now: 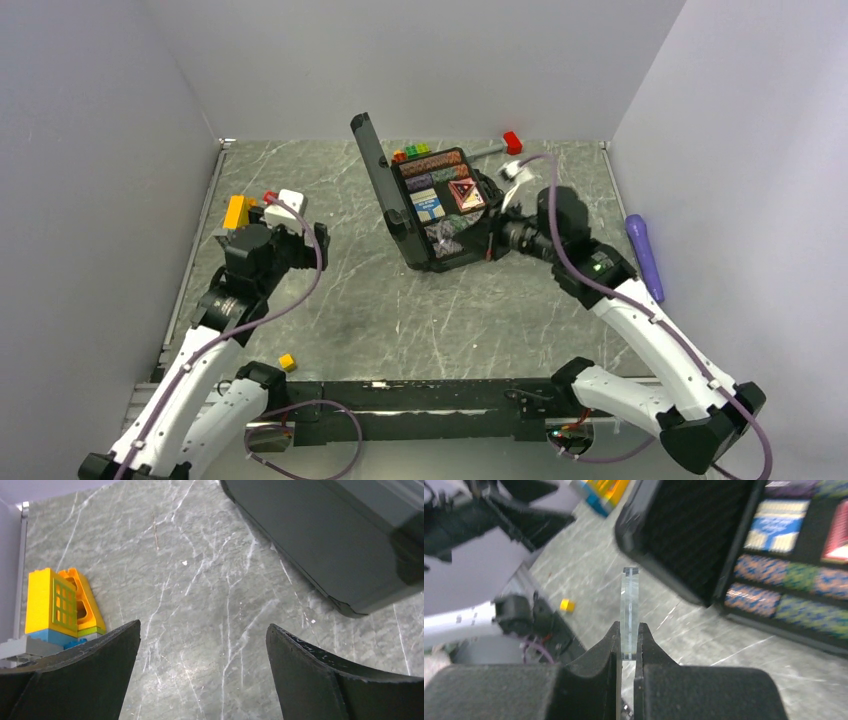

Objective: Pack up texas hold em set

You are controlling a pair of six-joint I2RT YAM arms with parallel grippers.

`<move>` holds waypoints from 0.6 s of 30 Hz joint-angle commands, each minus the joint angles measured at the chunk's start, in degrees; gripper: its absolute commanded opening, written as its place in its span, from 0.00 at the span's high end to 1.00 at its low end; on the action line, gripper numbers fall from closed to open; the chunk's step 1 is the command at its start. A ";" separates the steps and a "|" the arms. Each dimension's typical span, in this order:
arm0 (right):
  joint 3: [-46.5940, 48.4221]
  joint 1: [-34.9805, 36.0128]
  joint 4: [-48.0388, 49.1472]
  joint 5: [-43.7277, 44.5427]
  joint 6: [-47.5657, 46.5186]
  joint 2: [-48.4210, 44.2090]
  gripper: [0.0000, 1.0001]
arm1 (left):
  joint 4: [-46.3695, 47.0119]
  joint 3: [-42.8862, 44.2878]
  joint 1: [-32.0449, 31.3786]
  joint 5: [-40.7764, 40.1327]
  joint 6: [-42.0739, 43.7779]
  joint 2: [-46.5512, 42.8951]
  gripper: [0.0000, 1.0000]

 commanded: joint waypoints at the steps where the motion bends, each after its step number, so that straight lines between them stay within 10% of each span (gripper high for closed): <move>1: 5.25 -10.17 4.69 -7.03 -1.43 0.73 1.00 | 3.49 1.94 7.52 10.16 -4.62 2.00 0.01; 18: 18.24 -21.56 21.18 -19.80 2.28 45.42 1.00 | 3.35 -0.95 8.82 9.66 -3.01 1.67 0.07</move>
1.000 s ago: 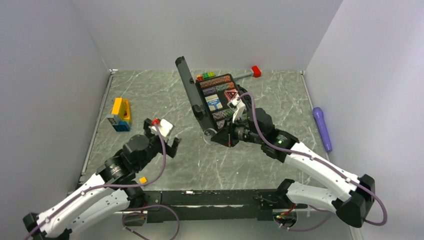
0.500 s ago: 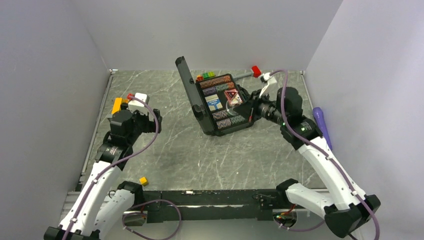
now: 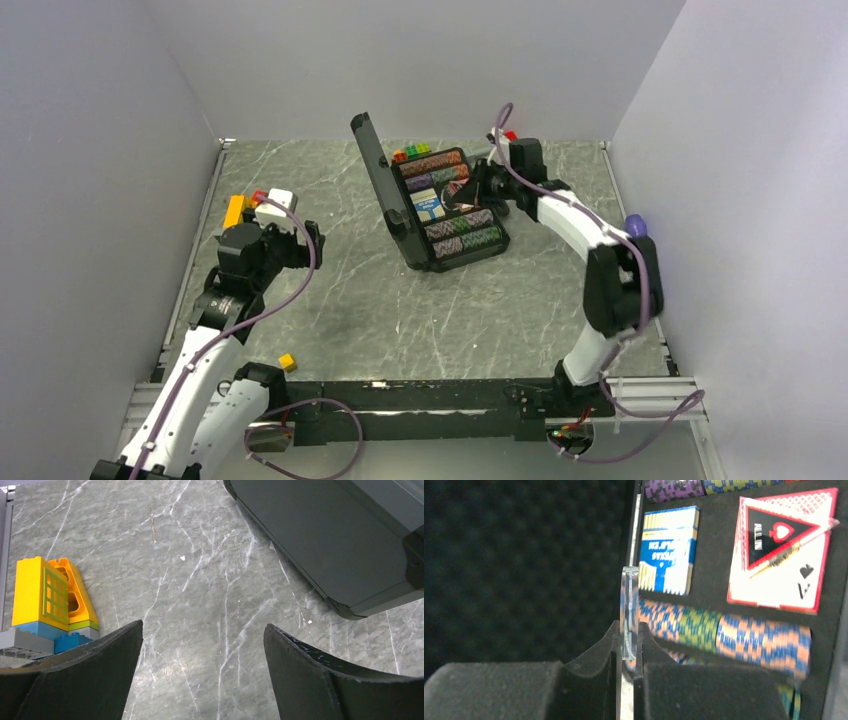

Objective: Pack up texas hold em set

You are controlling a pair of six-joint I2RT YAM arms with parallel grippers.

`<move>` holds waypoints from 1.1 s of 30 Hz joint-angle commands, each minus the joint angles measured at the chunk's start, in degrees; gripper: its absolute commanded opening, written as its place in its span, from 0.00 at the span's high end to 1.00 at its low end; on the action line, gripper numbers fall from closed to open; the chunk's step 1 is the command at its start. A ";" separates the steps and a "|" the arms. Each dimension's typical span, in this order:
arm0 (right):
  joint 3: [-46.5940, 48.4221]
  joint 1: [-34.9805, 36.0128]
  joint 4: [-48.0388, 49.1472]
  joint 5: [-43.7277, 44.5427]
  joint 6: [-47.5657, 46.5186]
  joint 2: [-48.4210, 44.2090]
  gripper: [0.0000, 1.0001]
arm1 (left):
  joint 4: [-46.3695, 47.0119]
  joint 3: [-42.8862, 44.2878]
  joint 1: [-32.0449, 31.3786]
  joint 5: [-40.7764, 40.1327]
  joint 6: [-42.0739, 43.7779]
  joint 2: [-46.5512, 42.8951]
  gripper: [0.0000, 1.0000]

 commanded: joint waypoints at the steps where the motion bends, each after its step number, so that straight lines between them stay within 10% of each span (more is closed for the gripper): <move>1: 8.32 0.07 7.80 -8.65 2.17 8.83 1.00 | 2.57 -0.02 0.27 2.04 -0.11 0.90 0.07; 20: 18.68 1.42 9.67 -13.42 9.46 28.06 0.99 | 2.48 0.73 0.28 3.47 -0.03 3.37 0.09; 33: 21.11 2.09 -3.04 -0.57 3.41 26.82 0.74 | 2.19 0.95 0.27 3.50 -0.02 3.54 0.10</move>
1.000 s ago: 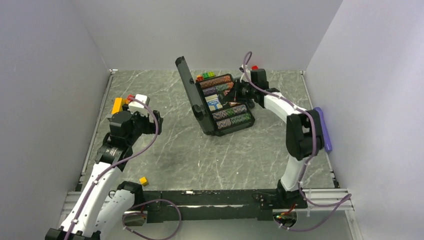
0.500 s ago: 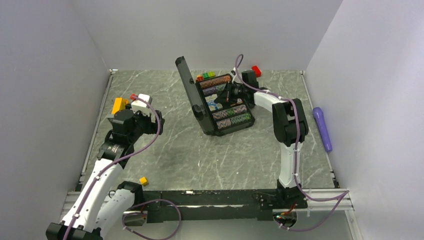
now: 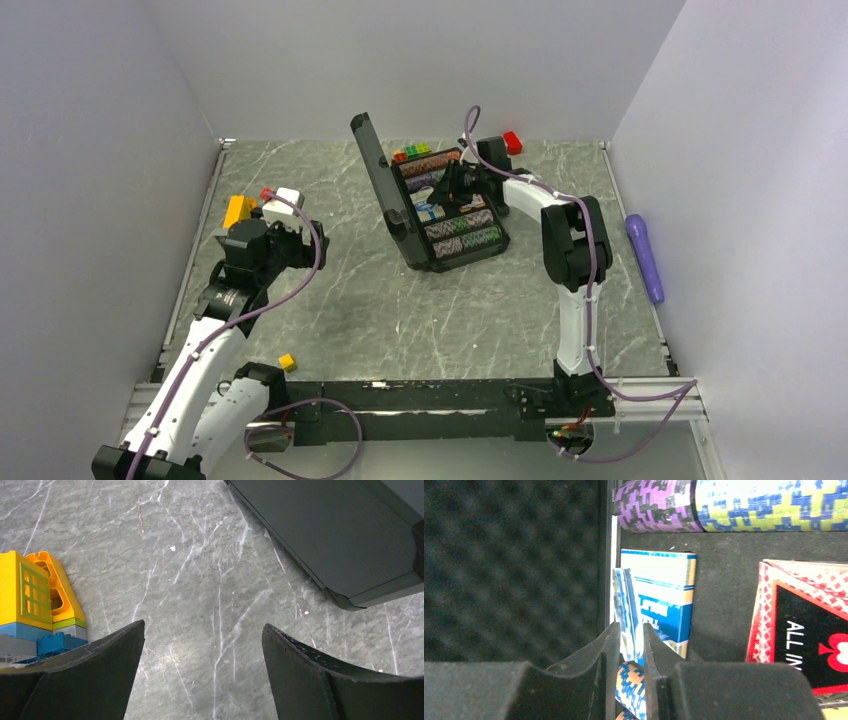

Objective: Pack up texas hold em set

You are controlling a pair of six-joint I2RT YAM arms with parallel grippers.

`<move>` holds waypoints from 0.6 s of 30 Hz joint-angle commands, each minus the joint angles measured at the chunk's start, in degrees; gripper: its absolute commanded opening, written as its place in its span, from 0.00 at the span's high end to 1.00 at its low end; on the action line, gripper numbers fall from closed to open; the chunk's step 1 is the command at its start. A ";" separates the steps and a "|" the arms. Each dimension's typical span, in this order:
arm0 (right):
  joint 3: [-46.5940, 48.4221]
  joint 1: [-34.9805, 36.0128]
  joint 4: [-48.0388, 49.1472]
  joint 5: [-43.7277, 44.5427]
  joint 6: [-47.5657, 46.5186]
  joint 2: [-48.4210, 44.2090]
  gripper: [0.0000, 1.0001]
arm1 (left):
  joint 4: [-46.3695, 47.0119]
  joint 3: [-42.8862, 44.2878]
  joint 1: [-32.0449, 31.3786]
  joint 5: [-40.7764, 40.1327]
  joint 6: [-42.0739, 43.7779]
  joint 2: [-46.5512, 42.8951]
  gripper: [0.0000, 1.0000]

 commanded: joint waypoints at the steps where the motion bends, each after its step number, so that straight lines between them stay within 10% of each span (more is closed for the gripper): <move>1: 2.59 0.14 -6.28 7.84 -3.94 -1.36 0.72 | 2.10 0.95 0.27 1.19 -0.02 0.18 0.10; 18: 4.86 1.33 -12.83 17.44 -10.82 -6.15 0.33 | 2.35 1.02 0.27 2.57 -1.02 0.65 0.09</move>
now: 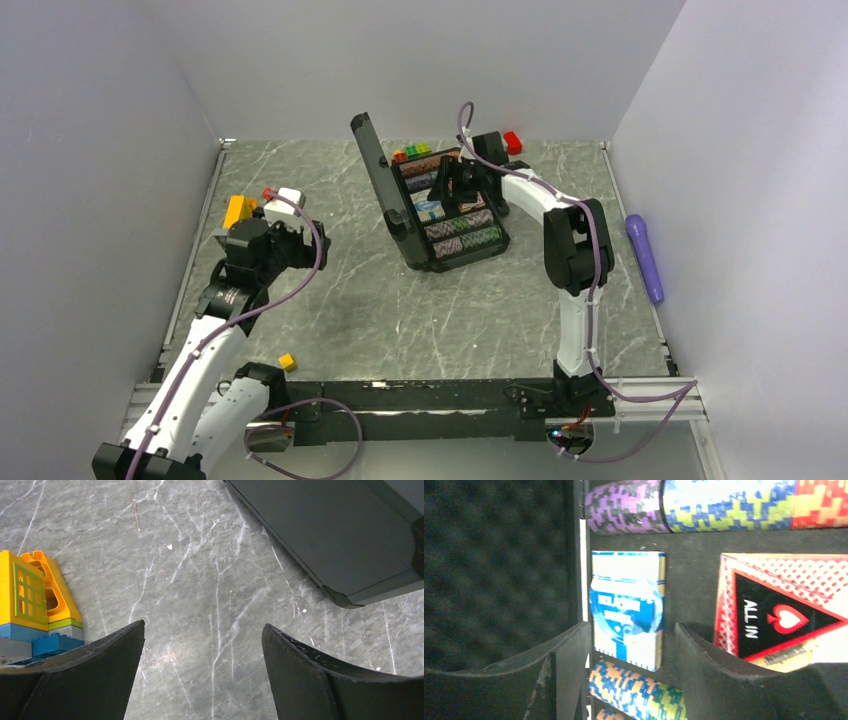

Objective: Pack up texas hold em set

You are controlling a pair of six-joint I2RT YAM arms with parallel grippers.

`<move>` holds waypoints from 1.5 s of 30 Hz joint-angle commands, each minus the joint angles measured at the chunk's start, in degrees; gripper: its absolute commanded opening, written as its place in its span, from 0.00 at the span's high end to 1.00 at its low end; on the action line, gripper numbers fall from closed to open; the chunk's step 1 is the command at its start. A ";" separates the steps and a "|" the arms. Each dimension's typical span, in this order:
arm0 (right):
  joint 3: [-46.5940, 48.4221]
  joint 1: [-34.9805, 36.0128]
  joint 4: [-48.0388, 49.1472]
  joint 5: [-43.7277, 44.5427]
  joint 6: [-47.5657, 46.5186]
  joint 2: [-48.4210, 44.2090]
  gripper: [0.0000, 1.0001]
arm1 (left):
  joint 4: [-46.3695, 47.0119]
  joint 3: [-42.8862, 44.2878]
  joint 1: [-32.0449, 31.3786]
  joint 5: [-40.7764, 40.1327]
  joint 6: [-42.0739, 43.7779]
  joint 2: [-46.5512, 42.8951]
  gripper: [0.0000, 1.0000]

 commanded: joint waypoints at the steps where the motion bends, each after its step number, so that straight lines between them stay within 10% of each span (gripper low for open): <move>1: 1.72 -0.30 -4.81 6.96 -4.37 -4.58 0.32 | 2.32 1.04 0.27 2.22 -1.11 0.33 0.09; 17: -16.09 -6.02 0.04 8.85 -5.07 -30.82 0.28 | 21.68 2.89 0.02 12.34 -22.66 11.20 0.15; 31: -33.21 -10.06 2.06 16.89 -7.02 -58.87 0.22 | 21.85 17.80 -9.67 7.78 -21.23 30.77 0.18; 45: -37.86 -10.08 5.03 18.54 -5.88 -66.26 0.20 | 23.20 27.33 -17.78 9.70 -20.31 44.37 0.19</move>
